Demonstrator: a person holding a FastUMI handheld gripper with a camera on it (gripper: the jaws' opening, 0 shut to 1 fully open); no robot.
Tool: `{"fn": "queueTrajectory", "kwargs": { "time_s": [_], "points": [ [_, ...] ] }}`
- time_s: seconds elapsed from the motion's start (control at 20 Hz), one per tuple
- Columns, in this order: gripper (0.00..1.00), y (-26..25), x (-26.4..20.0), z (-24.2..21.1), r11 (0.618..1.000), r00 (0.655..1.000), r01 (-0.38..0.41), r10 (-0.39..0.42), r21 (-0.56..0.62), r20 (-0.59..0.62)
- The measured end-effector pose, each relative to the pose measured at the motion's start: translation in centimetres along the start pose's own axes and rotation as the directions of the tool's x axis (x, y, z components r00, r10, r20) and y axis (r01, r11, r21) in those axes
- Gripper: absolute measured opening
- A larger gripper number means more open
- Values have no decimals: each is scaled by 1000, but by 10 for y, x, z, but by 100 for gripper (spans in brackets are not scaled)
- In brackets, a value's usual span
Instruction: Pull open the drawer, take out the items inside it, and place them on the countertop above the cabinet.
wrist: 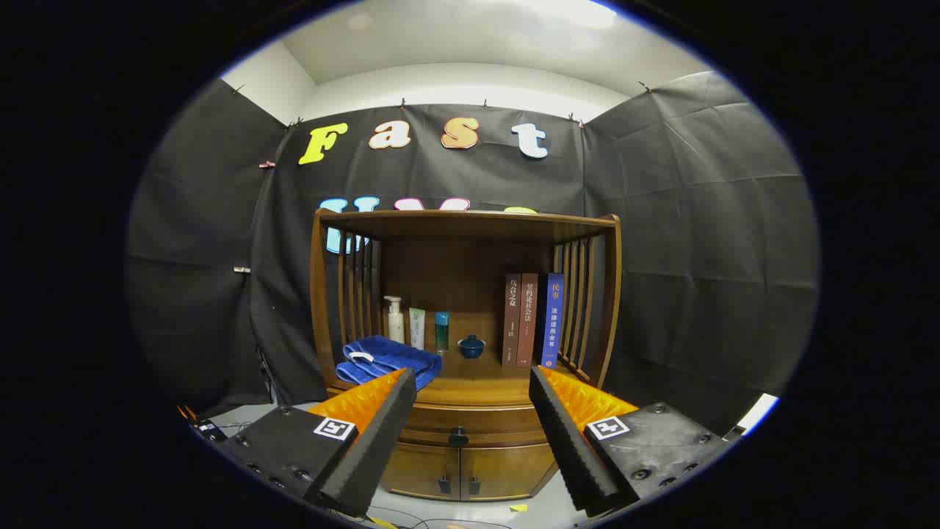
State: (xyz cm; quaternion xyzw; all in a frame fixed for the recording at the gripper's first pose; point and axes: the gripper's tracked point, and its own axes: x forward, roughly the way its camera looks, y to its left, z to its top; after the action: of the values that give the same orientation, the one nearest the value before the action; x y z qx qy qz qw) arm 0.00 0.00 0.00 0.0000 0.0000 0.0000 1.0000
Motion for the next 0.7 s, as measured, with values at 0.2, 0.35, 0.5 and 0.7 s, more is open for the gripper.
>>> {"fn": "queueTrajectory", "kwargs": {
  "time_s": [0.2,0.35,0.5,0.7],
  "points": [
    [99,4,-1,-1,1000,1000,-8,8,-15,-4],
    [99,1,-1,2,1000,1000,5,-5,-16,6],
    [99,0,-1,0,1000,1000,14,-14,-18,-3],
    [99,-2,-3,1,1000,1000,17,-17,-15,-5]
  ]
}}
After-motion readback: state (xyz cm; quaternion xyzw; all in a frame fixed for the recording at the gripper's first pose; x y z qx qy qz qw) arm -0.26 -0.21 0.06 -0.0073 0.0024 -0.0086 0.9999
